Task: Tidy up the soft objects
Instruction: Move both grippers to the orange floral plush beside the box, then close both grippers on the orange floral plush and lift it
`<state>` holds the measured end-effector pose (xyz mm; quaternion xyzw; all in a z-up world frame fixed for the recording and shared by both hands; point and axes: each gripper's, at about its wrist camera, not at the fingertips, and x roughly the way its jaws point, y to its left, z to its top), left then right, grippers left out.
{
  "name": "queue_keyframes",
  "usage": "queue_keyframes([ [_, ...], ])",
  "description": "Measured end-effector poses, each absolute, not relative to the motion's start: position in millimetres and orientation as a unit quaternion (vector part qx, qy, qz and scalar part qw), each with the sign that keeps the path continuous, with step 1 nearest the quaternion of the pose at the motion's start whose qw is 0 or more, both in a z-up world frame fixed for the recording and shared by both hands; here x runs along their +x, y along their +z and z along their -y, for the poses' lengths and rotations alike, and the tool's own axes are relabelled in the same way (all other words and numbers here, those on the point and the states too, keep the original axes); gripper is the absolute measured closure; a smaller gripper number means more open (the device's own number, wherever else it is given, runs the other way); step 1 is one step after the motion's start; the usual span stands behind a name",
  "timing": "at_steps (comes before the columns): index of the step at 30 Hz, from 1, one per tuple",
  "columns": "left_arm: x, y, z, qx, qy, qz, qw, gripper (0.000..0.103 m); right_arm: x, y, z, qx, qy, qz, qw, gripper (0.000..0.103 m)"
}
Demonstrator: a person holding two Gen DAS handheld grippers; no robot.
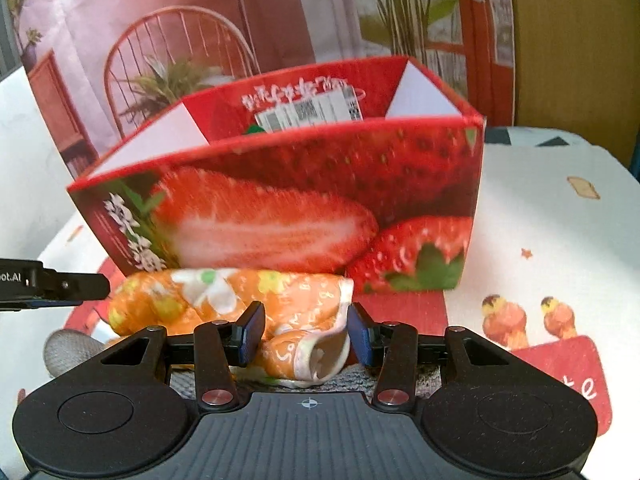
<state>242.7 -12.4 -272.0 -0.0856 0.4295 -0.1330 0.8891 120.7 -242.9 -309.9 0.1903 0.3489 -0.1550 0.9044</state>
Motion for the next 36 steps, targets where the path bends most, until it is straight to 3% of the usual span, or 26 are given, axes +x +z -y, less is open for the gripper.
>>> queue_keyframes([
  [5,251.8,-284.0,8.5,-0.099,-0.134,-0.446,0.879,0.047,123.7,-319.2,247.8,0.197,-0.157,-0.357,0.9,0.059],
  [17,269.7,-306.4,6.8,-0.134,-0.14,-0.474,0.859,0.044,125.6,-330.4,258.8,0.218,-0.155,-0.361,0.894,0.054],
  [19,271.2,-307.5,7.8,-0.139,-0.143,-0.474,0.858,0.046,126.1,-330.8,259.8,0.22,-0.154,-0.36,0.893,0.053],
  [23,268.5,-305.3,11.2,-0.131,-0.146,-0.467,0.862,0.06,129.1,-330.3,261.5,0.225,-0.149,-0.362,0.892,0.052],
  [27,265.4,-300.7,13.7,-0.124,-0.148,-0.459,0.867,0.072,132.1,-328.0,262.8,0.234,-0.137,-0.365,0.891,0.061],
  [36,250.1,-279.1,15.6,-0.105,-0.151,-0.434,0.882,0.078,131.7,-307.8,255.6,0.221,-0.127,-0.352,0.901,0.083],
])
